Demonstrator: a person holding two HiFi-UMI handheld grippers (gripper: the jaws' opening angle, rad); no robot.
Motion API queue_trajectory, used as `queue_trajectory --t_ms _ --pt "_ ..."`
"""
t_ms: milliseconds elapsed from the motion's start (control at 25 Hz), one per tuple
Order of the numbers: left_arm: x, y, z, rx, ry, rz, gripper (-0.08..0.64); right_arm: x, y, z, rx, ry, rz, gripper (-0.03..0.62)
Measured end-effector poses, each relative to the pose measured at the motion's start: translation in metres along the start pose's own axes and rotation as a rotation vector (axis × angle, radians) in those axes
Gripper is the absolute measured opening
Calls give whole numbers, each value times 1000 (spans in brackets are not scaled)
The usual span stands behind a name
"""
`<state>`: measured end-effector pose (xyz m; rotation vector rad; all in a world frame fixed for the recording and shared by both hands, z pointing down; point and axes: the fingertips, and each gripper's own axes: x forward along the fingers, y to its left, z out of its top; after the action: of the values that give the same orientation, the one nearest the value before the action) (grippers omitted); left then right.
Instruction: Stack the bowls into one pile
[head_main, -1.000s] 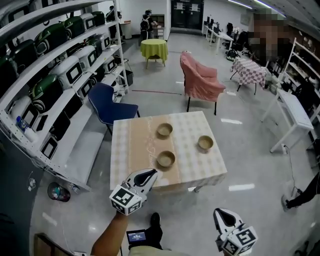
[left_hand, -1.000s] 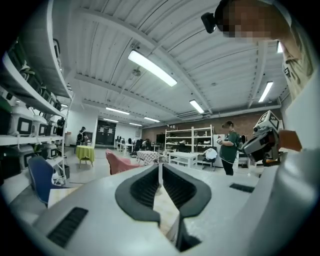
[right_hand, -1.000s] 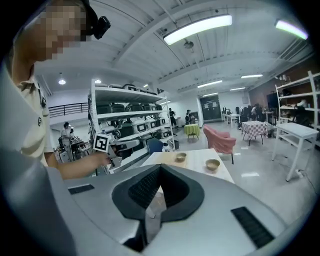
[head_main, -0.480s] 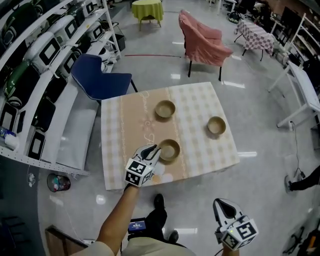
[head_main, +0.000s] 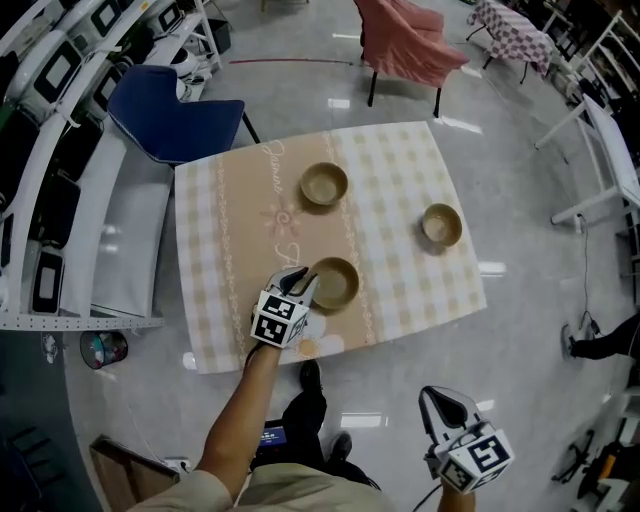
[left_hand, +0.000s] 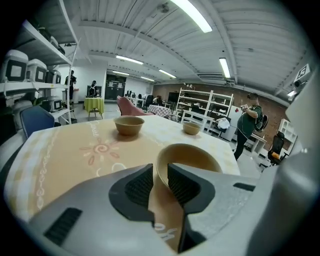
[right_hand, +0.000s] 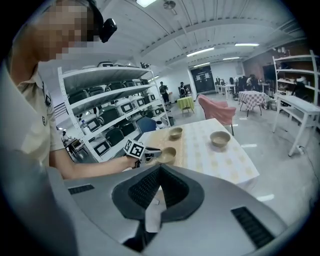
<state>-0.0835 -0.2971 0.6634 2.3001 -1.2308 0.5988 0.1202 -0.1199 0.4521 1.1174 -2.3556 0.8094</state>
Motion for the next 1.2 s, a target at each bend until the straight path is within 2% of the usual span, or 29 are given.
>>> queue_trajectory --t_ms 200,400,600,760,1000,1200 --pt "11 7 -8 -12 70 3 51 21 3 13 2 12 12 5" --pt "7 4 3 -80 71 -42 25 37 8 28 -15 6 36 4" --pt "-10 -8 27 -60 44 -58 18 44 17 48 -41 -8 56 4" --pt "-24 -17 58 -62 -5 -70 18 39 18 58 -111 3 57 4" --pt "-29 -37 107 -57 -63 -90 18 24 11 78 -112 -42 68 4" --pt "-13 -56 143 -57 -93 -98 18 17 -22 89 -95 -92 77 3"
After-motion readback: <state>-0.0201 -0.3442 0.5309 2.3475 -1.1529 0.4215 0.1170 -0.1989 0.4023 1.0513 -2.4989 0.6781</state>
